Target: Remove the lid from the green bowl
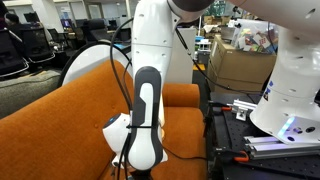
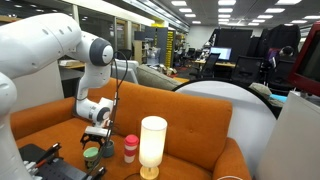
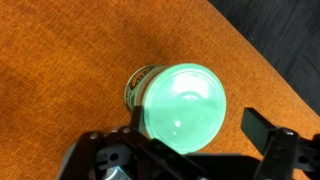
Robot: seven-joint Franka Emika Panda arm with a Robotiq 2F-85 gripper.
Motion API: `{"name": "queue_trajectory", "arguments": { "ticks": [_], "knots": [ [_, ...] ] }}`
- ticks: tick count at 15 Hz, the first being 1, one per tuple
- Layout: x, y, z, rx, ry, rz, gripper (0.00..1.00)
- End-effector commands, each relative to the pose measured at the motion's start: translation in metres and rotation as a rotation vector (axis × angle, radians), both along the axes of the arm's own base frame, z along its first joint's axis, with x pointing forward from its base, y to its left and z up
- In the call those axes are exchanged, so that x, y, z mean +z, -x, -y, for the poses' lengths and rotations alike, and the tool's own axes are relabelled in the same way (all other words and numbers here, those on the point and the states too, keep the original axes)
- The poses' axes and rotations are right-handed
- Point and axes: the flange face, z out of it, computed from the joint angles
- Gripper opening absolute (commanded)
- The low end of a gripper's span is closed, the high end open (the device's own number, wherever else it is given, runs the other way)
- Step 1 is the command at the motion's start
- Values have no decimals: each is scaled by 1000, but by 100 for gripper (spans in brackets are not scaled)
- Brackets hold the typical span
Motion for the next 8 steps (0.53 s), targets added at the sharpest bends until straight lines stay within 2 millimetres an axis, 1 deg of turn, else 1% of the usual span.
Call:
{"name": "queue_trajectory", "arguments": {
  "ticks": [1,4,8],
  "knots": [
    [-6,13,-9,5,49,71,100],
    [-9,18,-10,-7,115,132,100],
    [-14,17,-5,-38,172,168,100]
  ]
}}
